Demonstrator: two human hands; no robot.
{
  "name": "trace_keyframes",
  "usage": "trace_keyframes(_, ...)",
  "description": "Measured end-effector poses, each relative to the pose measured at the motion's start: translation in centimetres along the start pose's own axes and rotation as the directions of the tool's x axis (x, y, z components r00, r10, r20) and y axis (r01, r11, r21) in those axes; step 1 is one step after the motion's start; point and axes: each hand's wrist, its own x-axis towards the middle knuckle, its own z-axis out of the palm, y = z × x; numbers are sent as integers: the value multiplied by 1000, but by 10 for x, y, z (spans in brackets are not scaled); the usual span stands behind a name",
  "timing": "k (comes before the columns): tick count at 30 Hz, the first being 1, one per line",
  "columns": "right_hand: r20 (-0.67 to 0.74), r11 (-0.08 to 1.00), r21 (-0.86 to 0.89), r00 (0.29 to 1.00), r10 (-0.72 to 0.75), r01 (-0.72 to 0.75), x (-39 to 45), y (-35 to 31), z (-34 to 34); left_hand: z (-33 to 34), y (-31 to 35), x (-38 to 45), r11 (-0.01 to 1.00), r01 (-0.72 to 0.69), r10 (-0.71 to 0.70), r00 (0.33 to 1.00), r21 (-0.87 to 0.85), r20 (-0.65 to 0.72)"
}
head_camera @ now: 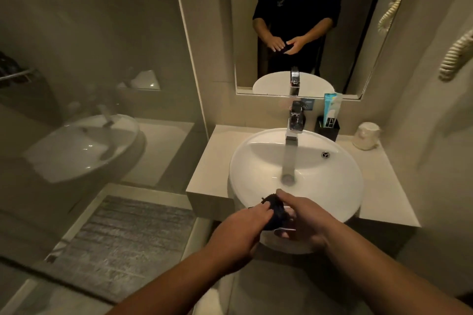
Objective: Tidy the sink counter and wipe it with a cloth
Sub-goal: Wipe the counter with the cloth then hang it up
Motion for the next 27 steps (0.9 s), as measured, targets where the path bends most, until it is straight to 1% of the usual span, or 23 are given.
trace_keyframes(2,-11,996,-42,997,-79,78,-16,-5,-7,5,7,-3,991,-87,89,996,104,-16)
trace_keyframes(4,-19,987,-73,989,-145,144,-30,-8,-12,9,12,-6,983,-153,157,987,102,-37)
trace_keyframes(7,-46,963,-162,973,-227,217,-47,-9,-19,12,20,-11,975,-221,222,973,20,-58)
trace_keyframes(8,-45,949,-201,966,-256,242,-51,-8,-21,12,22,-14,970,-240,237,968,-36,-82)
trace_keyframes(9,-41,933,-240,957,-286,268,-55,-7,-24,10,25,-16,963,-236,223,969,-129,-107)
trace_keyframes(10,-31,913,-279,947,-320,299,-59,-6,-26,7,27,-17,951,-195,171,978,-242,-117)
trace_keyframes(12,-11,871,-346,927,-374,347,-65,-5,-32,1,28,-15,894,-38,-6,995,-447,-97)
trace_keyframes(13,4,861,-358,922,-386,362,-68,-6,-35,-2,27,-12,856,45,-93,993,-515,-68)
trace_keyframes(14,27,854,-360,919,-393,376,-72,-7,-37,-4,25,-7,820,123,-161,987,-558,-19)
trace_keyframes(15,52,845,-363,914,-402,392,-75,-8,-39,-8,22,-2,787,187,-195,979,-588,49)
trace_keyframes(16,71,832,-376,908,-413,408,-79,-10,-40,-10,19,4,760,225,-192,974,-609,121)
trace_keyframes(18,92,804,-412,897,-432,429,-85,-13,-44,-12,11,13,756,240,-126,966,-609,225)
trace_keyframes(20,94,785,-441,892,-442,435,-89,-14,-48,-13,6,20,792,207,-68,965,-575,253)
trace_keyframes(22,95,776,-452,889,-449,440,-93,-13,-54,-14,5,25,814,152,-24,973,-560,230)
trace_keyframes(24,97,757,-475,882,-461,448,-97,-13,-61,-17,4,28,839,120,-17,981,-531,194)
trace_keyframes(25,93,729,-520,878,-470,445,-97,-12,-65,-19,3,29,858,105,-20,985,-503,172)
trace_keyframes(27,69,638,-657,875,-480,402,-96,-9,-73,-24,3,30,900,60,-14,994,-433,110)
